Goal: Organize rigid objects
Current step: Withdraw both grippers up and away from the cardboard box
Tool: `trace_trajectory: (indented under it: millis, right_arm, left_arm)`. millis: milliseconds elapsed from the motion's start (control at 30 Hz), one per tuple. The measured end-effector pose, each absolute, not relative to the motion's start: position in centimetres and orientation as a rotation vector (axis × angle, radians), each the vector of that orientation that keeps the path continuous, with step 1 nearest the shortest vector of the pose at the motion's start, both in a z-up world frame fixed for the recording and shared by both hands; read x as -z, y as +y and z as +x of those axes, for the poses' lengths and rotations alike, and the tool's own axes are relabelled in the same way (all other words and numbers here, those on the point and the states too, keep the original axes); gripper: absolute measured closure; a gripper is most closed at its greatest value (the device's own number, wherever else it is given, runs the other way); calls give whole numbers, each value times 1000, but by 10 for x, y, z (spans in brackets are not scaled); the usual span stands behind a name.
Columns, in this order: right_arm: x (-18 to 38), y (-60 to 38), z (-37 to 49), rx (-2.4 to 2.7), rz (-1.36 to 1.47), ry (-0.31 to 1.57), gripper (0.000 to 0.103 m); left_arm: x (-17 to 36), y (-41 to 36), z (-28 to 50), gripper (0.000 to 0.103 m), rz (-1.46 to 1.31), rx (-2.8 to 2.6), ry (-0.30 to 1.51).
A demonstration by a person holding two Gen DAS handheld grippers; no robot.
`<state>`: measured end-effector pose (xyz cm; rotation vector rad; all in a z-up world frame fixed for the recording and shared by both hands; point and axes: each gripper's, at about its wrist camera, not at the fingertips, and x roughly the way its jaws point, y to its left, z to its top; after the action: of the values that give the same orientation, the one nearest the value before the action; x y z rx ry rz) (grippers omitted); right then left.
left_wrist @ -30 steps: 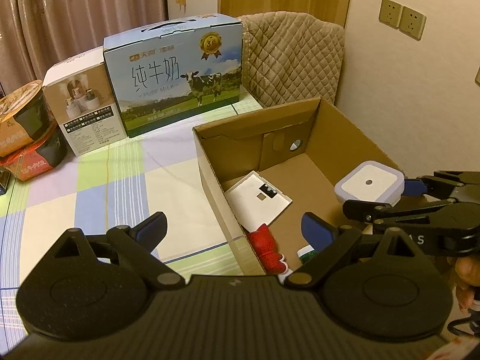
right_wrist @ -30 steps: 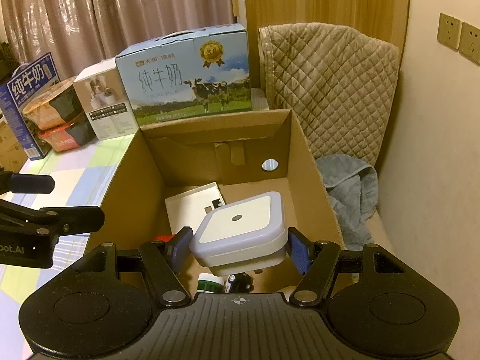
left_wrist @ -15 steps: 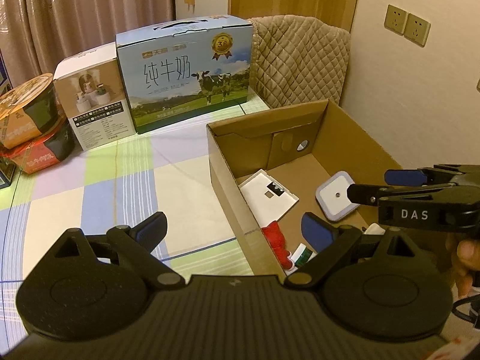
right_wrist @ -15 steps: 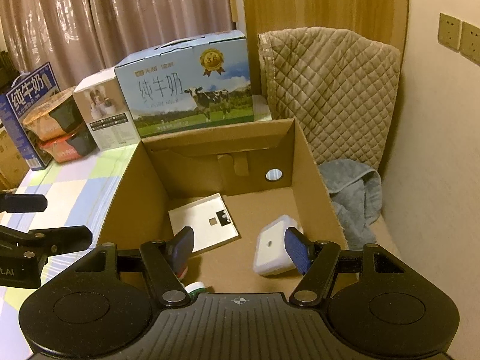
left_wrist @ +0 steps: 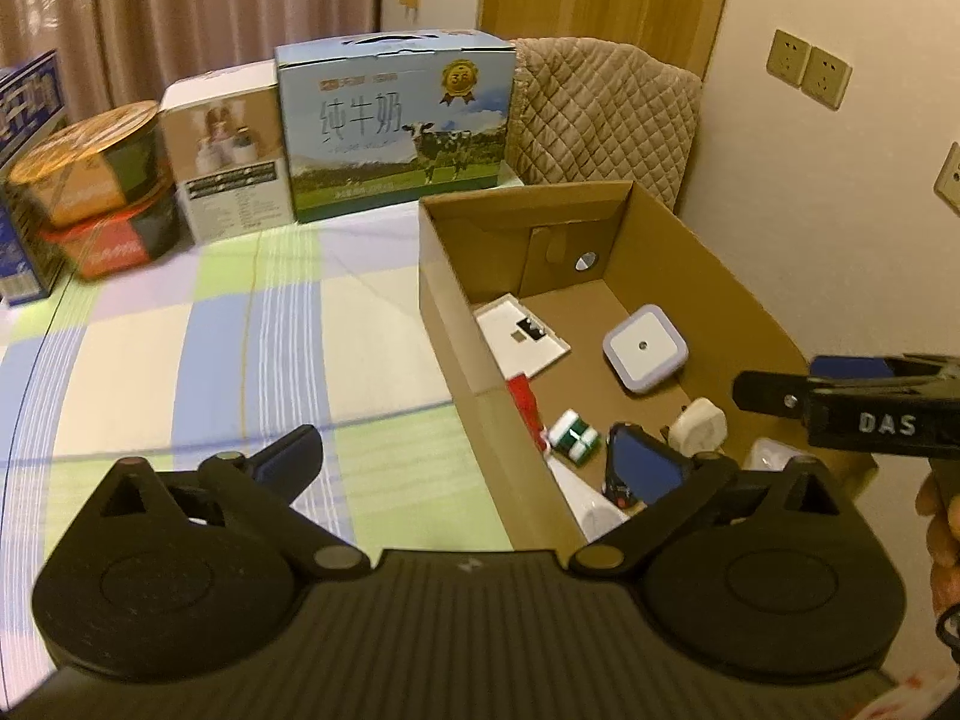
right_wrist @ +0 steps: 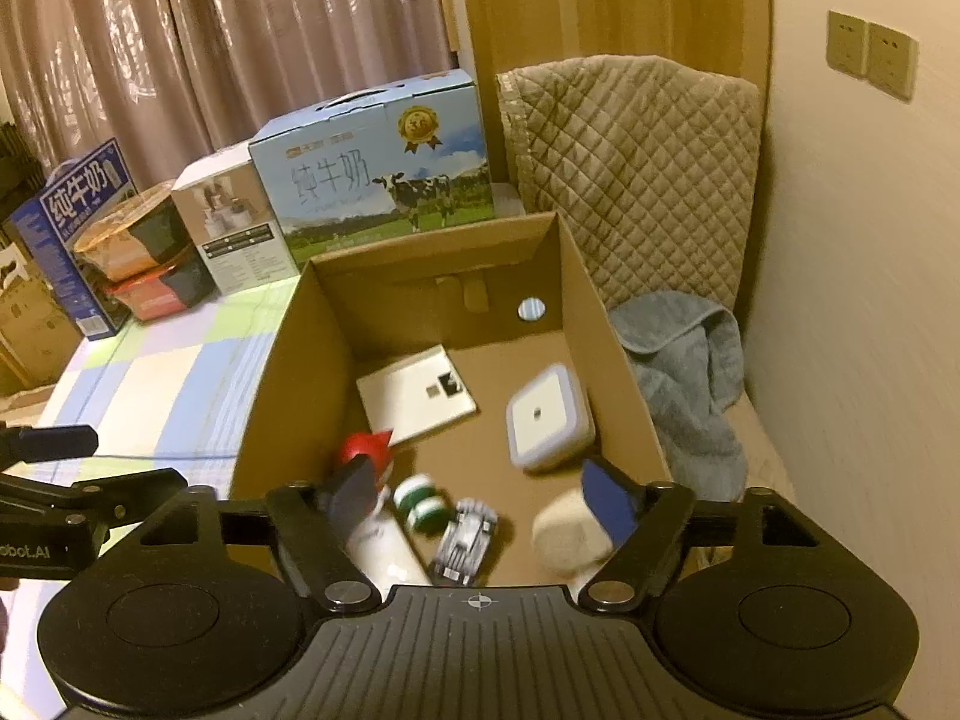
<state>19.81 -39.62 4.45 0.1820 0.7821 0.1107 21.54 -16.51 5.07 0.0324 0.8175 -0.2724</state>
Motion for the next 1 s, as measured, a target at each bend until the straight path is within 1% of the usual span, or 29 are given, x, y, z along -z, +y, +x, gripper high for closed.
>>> trace_trajectory:
  millis: [33,233,600,1000]
  right_arm:
    - [-46,-397,191,-111,187,781,23]
    - [-55,-398,146,-111,202,775,18]
    - [-64,-393,70,-116,197,789,16]
    - [-71,-384,21,-119,170,784,15]
  left_arm:
    - [-51,-164,208,1,31,258,815]
    - [-54,-159,169,1,7,212,811]
    - [-66,-157,99,1,-5,213,783]
    - [-71,-149,46,1,-40,176,809]
